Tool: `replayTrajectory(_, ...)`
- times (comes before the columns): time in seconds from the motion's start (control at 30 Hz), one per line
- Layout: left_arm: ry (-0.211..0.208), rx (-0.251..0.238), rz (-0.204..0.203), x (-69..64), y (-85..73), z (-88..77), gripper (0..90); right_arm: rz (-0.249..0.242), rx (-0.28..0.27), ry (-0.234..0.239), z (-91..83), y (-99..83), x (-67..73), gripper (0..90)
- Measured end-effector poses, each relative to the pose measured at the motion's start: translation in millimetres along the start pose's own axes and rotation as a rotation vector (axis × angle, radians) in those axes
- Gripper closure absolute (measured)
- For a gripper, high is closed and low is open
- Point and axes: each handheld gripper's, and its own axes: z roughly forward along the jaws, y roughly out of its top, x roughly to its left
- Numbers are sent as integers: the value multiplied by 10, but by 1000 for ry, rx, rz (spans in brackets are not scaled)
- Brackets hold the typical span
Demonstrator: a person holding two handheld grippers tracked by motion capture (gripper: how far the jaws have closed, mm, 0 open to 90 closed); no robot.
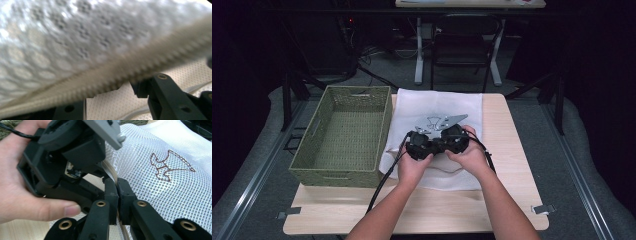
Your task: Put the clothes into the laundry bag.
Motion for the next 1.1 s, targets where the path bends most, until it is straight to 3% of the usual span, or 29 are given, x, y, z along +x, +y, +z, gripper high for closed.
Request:
replayTrajectory(0.13,6,12,21,-12,-29,-55,585,2,-1,-2,-2,-9,-16,876)
replayTrajectory(0.27,-3,22,12,-4,-85,-122,552,6,-6,-5,-21,-11,-29,876)
replayTrajectory(0.53,-35,-9,36,10,-226,-390,521,6,-5,-9,-26,-12,-29,874)
replayTrajectory(0.67,-71,-20,76,38,-289,-569,512,4,-7,-9,-30,-16,-33,874)
replayTrajectory(0.9,-78,-12,138,102,-412,-802,509,3,3,-5,-13,-42,-38,871)
replayTrajectory(1.1,-107,-33,139,176,-517,-960,509,4,13,-6,0,-59,-33,870)
